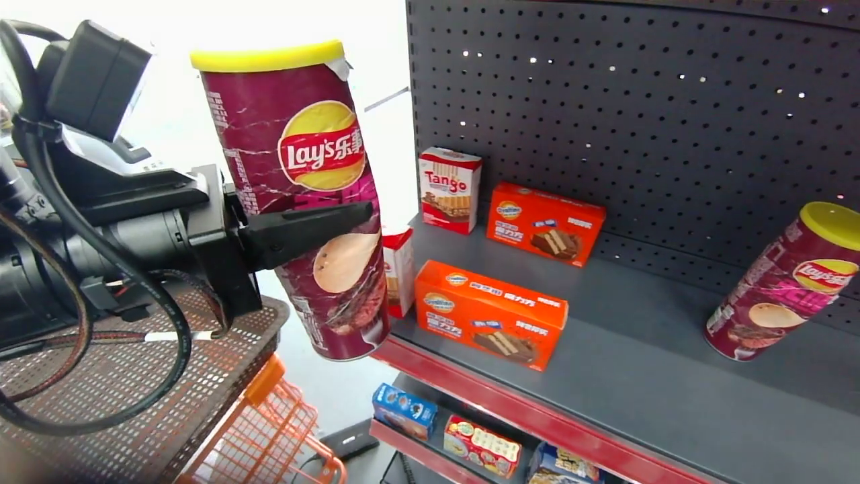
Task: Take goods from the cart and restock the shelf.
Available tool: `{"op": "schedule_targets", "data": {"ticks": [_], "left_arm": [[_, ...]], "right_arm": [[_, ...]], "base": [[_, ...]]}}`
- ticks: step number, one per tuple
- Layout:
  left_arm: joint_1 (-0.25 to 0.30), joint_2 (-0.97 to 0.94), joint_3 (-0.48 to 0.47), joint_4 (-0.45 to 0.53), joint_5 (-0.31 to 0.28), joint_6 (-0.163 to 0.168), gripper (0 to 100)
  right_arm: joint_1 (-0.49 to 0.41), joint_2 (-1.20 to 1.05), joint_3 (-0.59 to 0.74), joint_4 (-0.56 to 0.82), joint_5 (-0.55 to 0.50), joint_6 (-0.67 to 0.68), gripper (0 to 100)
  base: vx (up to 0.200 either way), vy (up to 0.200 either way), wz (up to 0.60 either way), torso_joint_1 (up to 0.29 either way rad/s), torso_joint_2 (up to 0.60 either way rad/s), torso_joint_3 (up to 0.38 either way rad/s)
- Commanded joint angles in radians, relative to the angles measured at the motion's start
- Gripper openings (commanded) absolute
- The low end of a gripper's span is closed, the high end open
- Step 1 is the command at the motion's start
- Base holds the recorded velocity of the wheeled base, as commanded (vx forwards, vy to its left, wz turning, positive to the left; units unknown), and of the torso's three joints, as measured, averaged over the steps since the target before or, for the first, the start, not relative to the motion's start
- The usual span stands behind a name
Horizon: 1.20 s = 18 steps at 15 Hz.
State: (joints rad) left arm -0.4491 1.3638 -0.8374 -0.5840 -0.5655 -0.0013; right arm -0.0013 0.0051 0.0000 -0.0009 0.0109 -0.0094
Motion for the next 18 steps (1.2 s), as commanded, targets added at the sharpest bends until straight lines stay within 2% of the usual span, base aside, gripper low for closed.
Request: {"op": "schedule_targets", "data": {"ticks": [1,10,18], "left_arm": [[0.0,0.015,-0.003,0.003,-0.001,0.0,0],[0.004,0.014,-0.003,0.003,-0.001,0.0,0],[0.01,0.006,0.008,0.001,-0.001,0.0,0]], "right_arm": [[0.0,0.001,0.0,0.001,0.0,0.0,100],[0.001,0.001,0.0,0.001,0.0,0.0,100],[0.0,0.001,0.0,0.001,0.0,0.0,100]], "base": [[0.0,0.0,-0.6,0.012,0.0,-0.007],[0.0,0.0,-0.6,0.003,0.0,0.002],[0.0,0.0,0.0,0.0,0.0,0.0]]}}
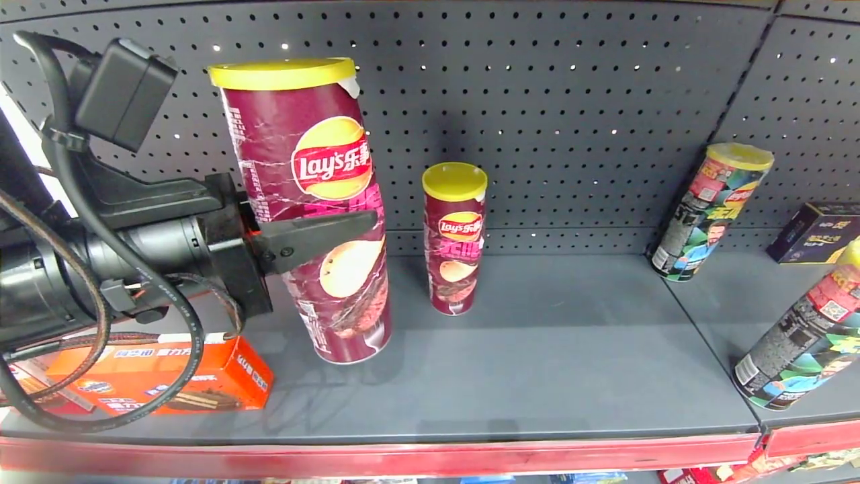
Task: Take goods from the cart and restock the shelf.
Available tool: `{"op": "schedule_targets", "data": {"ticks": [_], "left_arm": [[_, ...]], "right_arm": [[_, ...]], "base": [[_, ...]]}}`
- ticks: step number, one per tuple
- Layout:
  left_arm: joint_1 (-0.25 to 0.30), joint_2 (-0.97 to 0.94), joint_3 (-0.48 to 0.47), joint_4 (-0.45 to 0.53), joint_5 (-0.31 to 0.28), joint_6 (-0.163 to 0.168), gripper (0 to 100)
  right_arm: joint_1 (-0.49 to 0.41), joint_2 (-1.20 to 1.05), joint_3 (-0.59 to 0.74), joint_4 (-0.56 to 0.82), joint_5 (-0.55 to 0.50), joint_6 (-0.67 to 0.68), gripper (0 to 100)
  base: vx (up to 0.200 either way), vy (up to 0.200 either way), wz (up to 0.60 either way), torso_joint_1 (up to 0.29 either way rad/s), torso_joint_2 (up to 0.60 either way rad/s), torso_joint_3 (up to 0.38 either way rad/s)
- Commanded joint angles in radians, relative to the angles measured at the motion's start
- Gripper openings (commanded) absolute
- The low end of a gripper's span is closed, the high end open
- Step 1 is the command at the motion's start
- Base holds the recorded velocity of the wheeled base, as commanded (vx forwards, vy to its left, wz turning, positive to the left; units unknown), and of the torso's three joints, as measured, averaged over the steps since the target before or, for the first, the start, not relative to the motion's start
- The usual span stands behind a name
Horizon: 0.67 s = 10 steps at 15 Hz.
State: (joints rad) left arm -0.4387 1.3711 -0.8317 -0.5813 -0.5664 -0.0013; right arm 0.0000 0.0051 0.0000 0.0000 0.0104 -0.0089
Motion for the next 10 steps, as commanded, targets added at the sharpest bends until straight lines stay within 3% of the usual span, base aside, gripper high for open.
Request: {"op": "schedule_targets", "data": {"ticks": [1,8,10], "left_arm": [[0.0,-0.001,0.002,-0.002,0.0,0.0,0],[0.006,0.003,0.005,-0.014,0.002,-0.002,0],[0.009,0.005,0.016,-0.015,0.003,-0.002,0]], "right_arm": [[-0.002,0.001,0.0,-0.002,0.0,-0.002,100],[-0.002,0.001,0.0,0.0,0.0,0.003,100],[0.0,0.001,0.0,0.0,0.0,0.004,100]], "base": [[0.0,0.0,0.0,0.0,0.0,0.0],[0.0,0.0,0.0,0.0,0.0,0.0],[0.0,0.0,0.6,0.002,0.0,-0.002]]}}
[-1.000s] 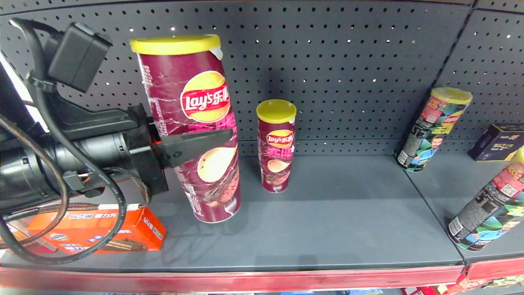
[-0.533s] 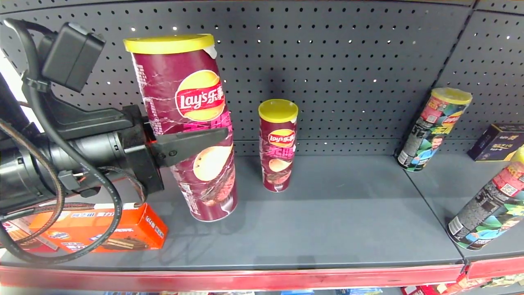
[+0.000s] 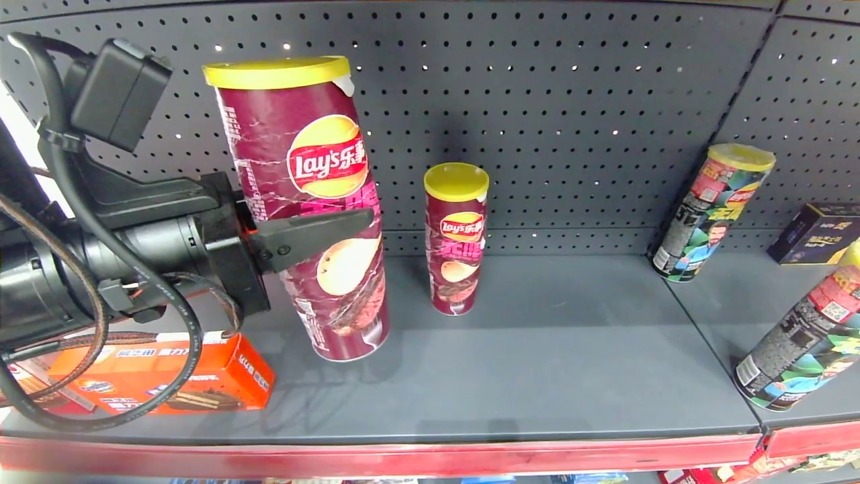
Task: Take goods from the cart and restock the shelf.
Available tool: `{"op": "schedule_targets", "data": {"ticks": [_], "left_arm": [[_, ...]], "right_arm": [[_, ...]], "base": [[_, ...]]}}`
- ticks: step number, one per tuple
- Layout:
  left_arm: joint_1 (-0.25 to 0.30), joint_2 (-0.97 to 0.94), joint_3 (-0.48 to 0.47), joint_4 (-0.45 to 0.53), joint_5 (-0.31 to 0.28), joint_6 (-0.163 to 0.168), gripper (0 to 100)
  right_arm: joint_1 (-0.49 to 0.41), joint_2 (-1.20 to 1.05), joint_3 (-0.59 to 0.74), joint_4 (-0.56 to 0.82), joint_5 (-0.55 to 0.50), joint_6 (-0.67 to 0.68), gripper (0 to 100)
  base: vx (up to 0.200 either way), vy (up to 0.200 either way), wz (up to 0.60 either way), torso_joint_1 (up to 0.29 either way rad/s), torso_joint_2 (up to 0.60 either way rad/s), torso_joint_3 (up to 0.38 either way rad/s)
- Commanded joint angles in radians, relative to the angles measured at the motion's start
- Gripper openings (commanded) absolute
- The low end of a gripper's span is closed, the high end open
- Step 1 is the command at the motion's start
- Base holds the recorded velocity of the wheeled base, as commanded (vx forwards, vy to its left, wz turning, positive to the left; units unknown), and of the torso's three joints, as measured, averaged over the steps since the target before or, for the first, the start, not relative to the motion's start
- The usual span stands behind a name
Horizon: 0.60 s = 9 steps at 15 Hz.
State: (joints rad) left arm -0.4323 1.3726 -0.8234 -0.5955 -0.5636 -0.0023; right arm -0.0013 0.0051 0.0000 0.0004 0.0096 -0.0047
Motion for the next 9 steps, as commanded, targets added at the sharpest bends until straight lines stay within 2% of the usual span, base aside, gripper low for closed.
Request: {"op": "schedule_targets", "data": {"ticks": [1,4,7,9], "left_arm": [[0.015,0.003,0.015,-0.001,-0.001,-0.001,0],[0.04,0.003,0.024,-0.05,-0.005,-0.002,0],[0.041,0.016,0.023,-0.084,-0.004,-0.053,0],[0.043,0.016,0.029,-0.082,0.001,-0.056,0]], "right_arm": [[0.001,0.001,0.0,0.0,0.001,0.0,100],[0.001,0.001,0.0,0.0,0.001,0.002,100],[0.0,0.001,0.0,0.0,0.003,-0.001,100],[0.0,0.001,0.0,0.001,0.003,-0.001,100]], "base": [[0.0,0.0,0.0,0.0,0.0,0.0],[0.0,0.0,0.0,0.0,0.0,0.0],[0.0,0.0,0.0,0.0,0.0,0.0],[0.0,0.0,0.0,0.0,0.0,0.0]]}}
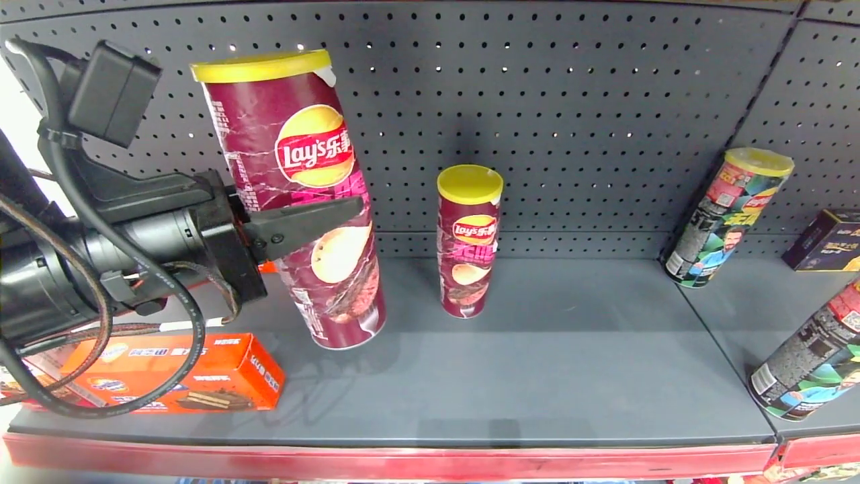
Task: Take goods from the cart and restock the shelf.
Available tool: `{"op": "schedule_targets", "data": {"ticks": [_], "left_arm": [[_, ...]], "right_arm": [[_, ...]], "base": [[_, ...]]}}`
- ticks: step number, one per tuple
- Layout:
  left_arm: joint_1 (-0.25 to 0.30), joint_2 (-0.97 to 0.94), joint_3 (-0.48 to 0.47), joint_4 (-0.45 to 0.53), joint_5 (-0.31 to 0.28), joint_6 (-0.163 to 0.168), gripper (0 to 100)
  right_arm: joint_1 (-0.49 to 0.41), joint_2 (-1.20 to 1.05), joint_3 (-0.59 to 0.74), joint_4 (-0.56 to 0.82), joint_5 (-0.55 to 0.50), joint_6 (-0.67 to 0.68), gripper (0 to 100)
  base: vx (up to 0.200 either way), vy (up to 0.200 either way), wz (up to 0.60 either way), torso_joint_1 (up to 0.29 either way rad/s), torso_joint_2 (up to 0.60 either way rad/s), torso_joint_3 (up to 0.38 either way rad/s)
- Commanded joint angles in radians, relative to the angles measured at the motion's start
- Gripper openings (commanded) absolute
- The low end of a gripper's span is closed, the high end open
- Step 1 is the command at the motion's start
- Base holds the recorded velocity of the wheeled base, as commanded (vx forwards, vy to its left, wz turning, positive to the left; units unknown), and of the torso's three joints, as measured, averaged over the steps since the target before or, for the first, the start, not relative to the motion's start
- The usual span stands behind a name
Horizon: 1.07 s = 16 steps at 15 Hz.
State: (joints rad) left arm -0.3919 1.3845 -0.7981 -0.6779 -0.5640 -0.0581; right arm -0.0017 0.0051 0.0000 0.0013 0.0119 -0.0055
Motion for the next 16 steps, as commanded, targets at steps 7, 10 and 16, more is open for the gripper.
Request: {"op": "schedule_targets", "data": {"ticks": [7,10,16], "left_arm": [[0.039,-0.091,0.123,0.004,0.0,-0.035,0],[0.039,-0.091,0.115,0.001,-0.002,-0.035,0],[0.042,-0.084,0.114,0.001,0.001,-0.034,0]], "right_arm": [[0.06,0.269,-0.342,0.039,0.062,0.173,100],[0.127,0.334,-0.4,0.074,0.212,-0.044,100],[0.296,0.655,-0.595,0.105,0.459,-0.09,100]], "base": [[0.0,0.0,0.0,0.0,0.0,0.0],[0.0,0.0,0.0,0.0,0.0,0.0],[0.0,0.0,0.0,0.0,0.0,0.0]]}}
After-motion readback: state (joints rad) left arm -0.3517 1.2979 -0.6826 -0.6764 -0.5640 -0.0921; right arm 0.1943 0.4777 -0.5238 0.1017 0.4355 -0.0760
